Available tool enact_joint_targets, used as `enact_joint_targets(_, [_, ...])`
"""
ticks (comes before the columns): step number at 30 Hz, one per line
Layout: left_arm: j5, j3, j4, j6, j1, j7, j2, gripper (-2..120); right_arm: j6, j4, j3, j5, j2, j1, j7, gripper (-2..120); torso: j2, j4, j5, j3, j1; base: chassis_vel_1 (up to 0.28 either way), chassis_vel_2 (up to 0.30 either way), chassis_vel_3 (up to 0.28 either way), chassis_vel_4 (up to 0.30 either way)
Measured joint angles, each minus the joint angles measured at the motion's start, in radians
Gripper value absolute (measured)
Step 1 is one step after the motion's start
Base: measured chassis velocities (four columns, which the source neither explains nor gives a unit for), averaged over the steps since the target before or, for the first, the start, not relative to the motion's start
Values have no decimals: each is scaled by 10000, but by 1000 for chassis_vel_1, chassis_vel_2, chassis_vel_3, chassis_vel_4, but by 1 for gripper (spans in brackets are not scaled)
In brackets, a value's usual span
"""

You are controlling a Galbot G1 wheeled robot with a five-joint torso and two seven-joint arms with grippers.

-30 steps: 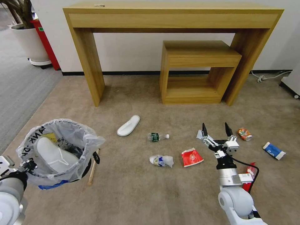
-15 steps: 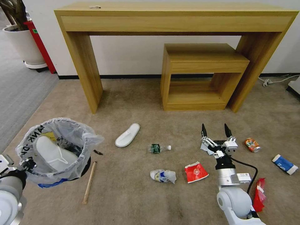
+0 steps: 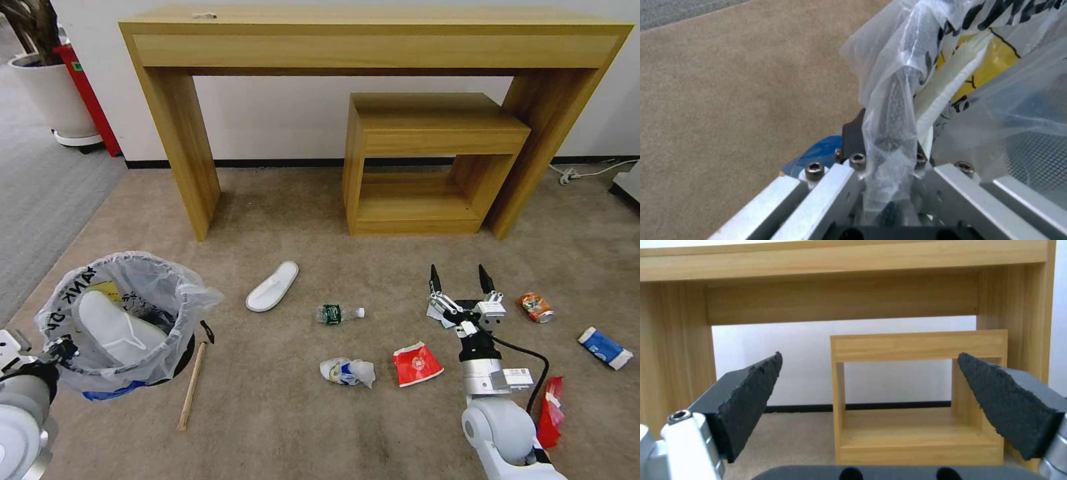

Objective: Pick up the trash bin and place the garbage on the floor into it.

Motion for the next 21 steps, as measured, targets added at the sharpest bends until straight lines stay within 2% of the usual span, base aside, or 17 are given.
enact_joint_targets(11, [46,21,-81,1,102,9,-98,0,328,-95,125,-93,-29,26,-259,100,0,0,1,0,0,12,9,-16,-16])
enact_joint_targets(15, [89,57,-106,1,144,24,-167,0,342,-97,116,-82,-27,26,-259,100,0,0,1,1,0,141,120,-108,-117])
enact_joint_targets(21, [101,58,-110,1,151,37,-171,0,344,-98,112,-65,-26,35,-243,100,0,-1,-1,1,0,206,199,-213,-209])
